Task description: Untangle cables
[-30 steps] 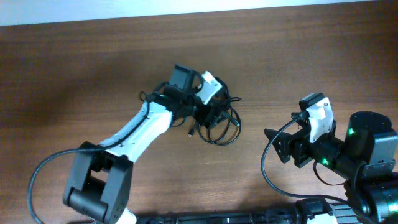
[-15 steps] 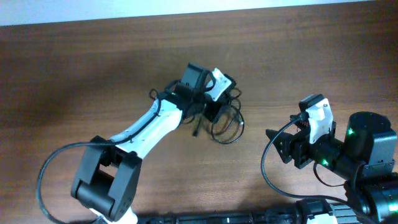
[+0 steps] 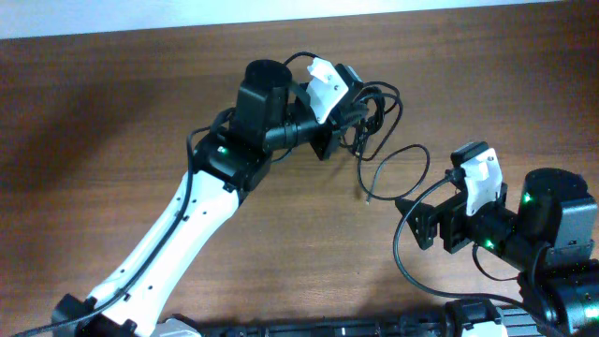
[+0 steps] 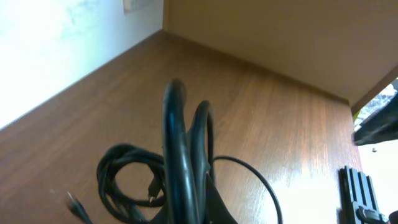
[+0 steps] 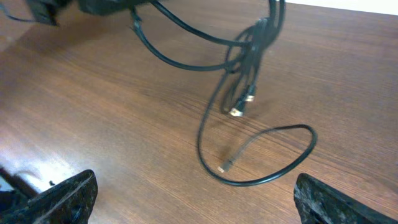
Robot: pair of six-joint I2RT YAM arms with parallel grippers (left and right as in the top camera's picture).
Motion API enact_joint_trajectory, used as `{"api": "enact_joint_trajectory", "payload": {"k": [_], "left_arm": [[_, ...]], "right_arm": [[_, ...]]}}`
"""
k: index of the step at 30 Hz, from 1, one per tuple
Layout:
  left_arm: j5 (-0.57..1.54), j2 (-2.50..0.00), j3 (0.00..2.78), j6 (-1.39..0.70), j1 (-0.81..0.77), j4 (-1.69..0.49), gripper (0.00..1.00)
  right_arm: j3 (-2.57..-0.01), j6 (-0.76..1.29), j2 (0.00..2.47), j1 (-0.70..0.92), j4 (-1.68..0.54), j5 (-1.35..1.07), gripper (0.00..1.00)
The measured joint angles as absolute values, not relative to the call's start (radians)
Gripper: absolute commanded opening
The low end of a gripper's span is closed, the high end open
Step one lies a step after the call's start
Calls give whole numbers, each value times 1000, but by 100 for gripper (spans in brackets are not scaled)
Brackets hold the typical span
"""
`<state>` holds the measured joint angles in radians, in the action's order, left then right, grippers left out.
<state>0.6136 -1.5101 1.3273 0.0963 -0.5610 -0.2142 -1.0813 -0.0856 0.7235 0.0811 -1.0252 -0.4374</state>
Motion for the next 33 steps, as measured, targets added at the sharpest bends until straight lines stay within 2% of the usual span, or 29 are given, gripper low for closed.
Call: {"api": "enact_joint_trajectory", "payload": {"k": [14, 23, 33], "left_arm": [[630, -1479, 1327, 55, -561, -186, 0], [644, -1467, 1327, 84, -561, -182, 0], [645, -1462, 1327, 271, -561, -178, 0]], "right_arm": [[-1081, -71, 723, 81, -1018, -385, 100], [-1081, 140, 723, 81, -980, -241, 99], [-1081, 411, 723, 81, -861, -195, 99]]}}
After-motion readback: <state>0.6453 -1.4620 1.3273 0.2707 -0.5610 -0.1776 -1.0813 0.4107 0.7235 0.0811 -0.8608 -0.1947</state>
